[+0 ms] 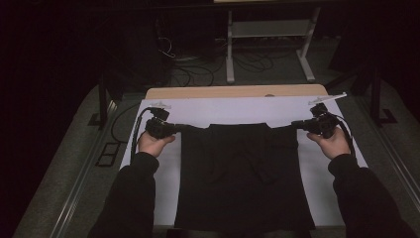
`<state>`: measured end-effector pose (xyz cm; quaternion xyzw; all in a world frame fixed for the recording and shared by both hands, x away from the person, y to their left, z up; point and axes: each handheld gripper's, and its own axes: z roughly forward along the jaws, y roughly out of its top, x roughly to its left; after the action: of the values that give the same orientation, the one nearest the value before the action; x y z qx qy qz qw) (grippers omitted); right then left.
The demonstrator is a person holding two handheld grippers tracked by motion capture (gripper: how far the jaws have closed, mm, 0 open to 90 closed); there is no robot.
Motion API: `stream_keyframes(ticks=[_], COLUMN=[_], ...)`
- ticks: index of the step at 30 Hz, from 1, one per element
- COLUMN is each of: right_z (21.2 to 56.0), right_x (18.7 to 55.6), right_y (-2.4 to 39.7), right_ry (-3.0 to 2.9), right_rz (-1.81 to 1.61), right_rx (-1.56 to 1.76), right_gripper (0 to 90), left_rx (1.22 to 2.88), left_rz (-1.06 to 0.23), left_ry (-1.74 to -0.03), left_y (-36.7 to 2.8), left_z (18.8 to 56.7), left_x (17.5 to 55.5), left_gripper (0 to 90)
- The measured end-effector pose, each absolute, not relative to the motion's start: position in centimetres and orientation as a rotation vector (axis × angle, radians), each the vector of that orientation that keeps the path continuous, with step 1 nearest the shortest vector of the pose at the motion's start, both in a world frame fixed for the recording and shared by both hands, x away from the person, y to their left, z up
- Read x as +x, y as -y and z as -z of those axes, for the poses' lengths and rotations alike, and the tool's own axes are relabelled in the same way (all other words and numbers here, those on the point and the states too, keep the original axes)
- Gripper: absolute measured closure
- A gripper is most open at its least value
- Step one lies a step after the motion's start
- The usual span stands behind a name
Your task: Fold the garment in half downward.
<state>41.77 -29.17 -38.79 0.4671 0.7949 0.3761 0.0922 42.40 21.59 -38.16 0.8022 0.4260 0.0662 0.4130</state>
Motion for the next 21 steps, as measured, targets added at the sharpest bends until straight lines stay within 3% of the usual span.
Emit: stream_keyframes(ticks=[21], right_z=[37.9], right_x=[45.0], right_y=[29.0], right_ry=[-2.305], right_rz=[-1.060], right_rx=[1.427], right_gripper=[87.2], left_rx=[2.024], left_rz=[-0.207], left_ry=[-1.080], left_y=[-20.8], left_z=[36.7], left_x=[45.9], left_gripper=[86.8])
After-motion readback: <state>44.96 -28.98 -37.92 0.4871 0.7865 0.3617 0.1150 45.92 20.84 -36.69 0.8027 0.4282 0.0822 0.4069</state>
